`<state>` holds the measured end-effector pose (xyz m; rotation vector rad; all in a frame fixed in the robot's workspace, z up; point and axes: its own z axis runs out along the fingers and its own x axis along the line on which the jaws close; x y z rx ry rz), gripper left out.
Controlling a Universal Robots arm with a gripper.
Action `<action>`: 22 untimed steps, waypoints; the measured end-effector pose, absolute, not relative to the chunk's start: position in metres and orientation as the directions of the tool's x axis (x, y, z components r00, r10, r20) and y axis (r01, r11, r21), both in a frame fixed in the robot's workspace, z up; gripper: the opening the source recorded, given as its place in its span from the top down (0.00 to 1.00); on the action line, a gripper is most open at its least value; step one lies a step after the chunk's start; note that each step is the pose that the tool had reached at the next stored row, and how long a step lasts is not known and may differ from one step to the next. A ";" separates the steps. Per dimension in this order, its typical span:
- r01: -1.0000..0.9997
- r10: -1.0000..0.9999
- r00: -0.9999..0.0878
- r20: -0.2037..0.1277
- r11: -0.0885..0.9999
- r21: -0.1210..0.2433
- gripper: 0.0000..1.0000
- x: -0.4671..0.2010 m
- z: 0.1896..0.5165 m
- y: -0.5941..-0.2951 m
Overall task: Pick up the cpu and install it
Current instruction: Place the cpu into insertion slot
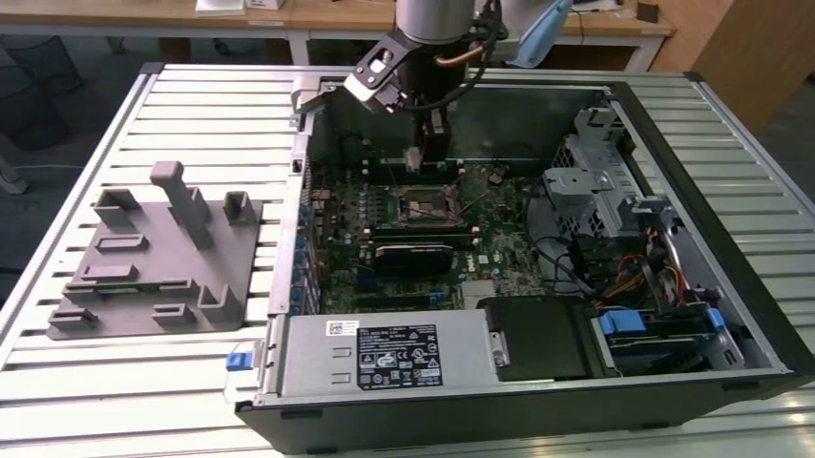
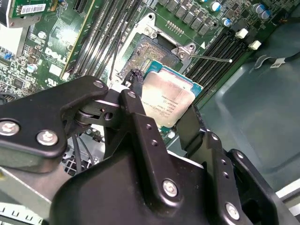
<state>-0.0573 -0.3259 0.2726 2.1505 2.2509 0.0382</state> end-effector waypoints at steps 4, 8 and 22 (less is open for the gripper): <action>0.998 0.999 -0.045 -0.004 0.046 0.037 0.46 -0.057 0.258 -0.326; 0.998 0.999 -0.046 -0.003 0.046 0.037 0.46 -0.056 0.257 -0.326; 0.998 0.999 -0.045 -0.004 0.046 0.037 0.46 -0.056 0.253 -0.326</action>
